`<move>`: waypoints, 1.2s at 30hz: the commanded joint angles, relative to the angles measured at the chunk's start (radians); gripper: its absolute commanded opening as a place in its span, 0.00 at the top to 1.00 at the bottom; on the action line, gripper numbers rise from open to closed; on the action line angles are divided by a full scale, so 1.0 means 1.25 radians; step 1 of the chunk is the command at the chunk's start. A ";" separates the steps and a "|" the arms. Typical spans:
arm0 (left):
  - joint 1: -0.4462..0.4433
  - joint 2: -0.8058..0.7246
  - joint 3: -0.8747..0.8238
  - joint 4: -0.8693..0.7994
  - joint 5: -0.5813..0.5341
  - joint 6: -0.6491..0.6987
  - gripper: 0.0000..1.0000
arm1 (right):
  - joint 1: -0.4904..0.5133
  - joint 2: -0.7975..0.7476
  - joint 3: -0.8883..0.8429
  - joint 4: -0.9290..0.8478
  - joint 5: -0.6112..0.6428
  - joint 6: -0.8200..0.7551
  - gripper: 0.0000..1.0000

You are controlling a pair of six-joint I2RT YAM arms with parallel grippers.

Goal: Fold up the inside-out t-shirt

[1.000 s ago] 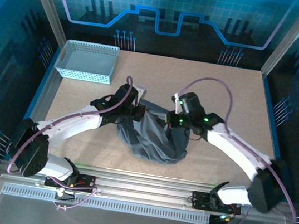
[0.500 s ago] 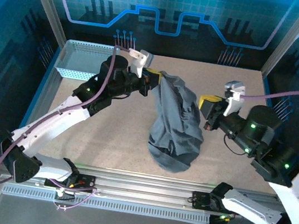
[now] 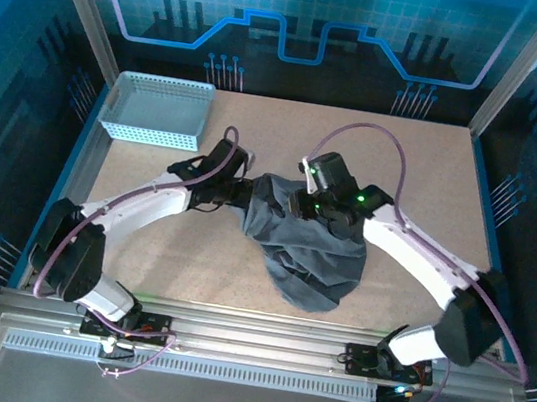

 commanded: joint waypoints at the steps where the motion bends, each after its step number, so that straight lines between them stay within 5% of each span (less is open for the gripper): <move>1: -0.001 -0.060 -0.031 0.051 0.028 -0.031 0.87 | -0.007 0.067 0.019 0.057 -0.067 0.001 0.55; 9: -0.001 -0.123 -0.093 0.084 0.038 -0.047 0.86 | -0.006 0.227 0.131 0.061 -0.073 -0.005 0.51; 20: -0.001 -0.164 -0.129 0.085 0.032 -0.073 0.84 | 0.022 0.393 0.285 -0.036 0.069 -0.026 0.50; 21: -0.001 -0.167 -0.138 0.092 0.032 -0.077 0.83 | 0.030 0.398 0.290 -0.042 0.086 -0.028 0.51; 25: -0.001 -0.169 -0.161 0.109 0.038 -0.105 0.76 | 0.040 0.389 0.304 -0.060 0.096 -0.027 0.91; 27: -0.001 -0.156 -0.163 0.115 0.058 -0.126 0.74 | 0.040 0.355 0.306 -0.064 0.077 -0.021 1.00; 36: -0.012 -0.121 -0.223 0.339 0.188 -0.353 0.52 | 0.041 0.103 0.243 -0.043 -0.041 0.080 1.00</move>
